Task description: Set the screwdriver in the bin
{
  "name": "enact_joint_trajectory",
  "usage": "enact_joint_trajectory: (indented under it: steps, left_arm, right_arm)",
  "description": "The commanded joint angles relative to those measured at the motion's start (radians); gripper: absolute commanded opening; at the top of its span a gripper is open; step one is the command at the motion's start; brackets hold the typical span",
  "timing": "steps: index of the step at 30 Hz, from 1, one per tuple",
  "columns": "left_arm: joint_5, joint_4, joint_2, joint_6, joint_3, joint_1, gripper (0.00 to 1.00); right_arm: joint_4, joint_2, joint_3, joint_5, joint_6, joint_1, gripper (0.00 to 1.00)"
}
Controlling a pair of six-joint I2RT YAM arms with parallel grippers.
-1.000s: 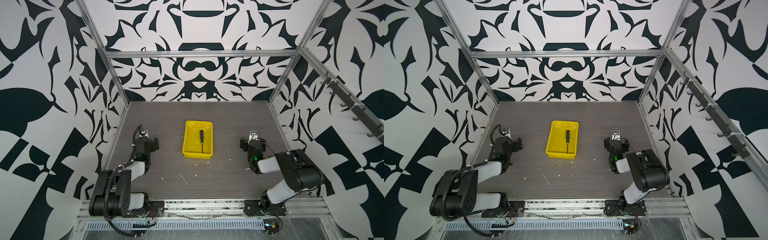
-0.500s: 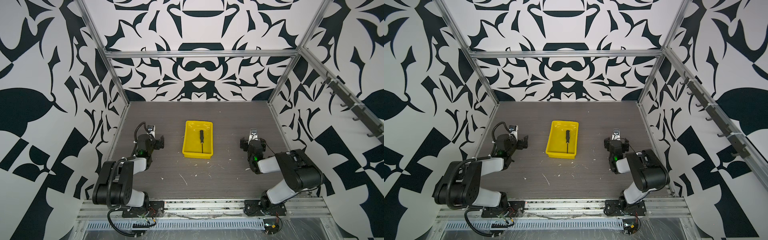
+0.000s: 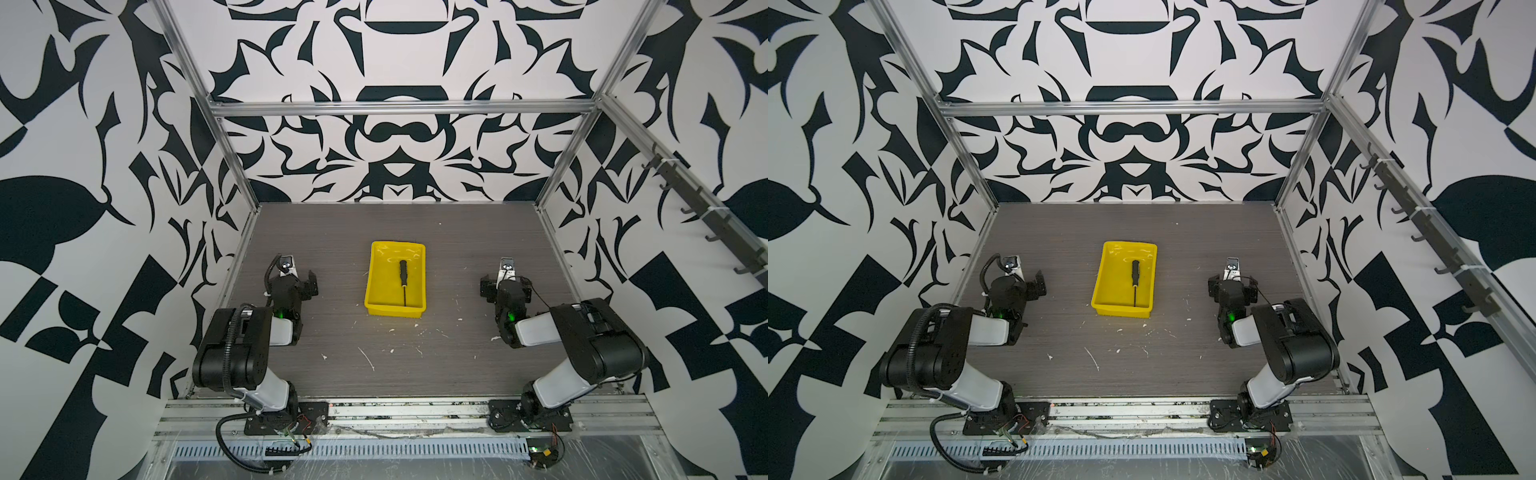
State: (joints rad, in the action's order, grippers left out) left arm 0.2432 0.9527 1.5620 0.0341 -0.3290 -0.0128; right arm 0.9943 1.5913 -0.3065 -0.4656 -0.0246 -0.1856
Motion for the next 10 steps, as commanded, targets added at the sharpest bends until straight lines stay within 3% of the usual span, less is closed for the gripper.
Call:
enact_joint_trajectory:
  steps: [1, 6, 10]
  left_arm:
    - [-0.002, 0.018, -0.008, 0.013, -0.015, 0.005, 0.99]
    - [-0.003, 0.018, -0.008, 0.013, -0.016, 0.005, 0.99]
    - [-0.002, 0.020, -0.007, 0.013, -0.015, 0.004, 0.99]
  right_arm:
    - [0.019, -0.015, -0.018, -0.016, 0.015, 0.001, 1.00]
    - [-0.055, -0.030, -0.042, 0.091, 0.054, 0.050, 1.00]
    - [-0.014, -0.029, -0.023, 0.115, 0.030, 0.047, 1.00]
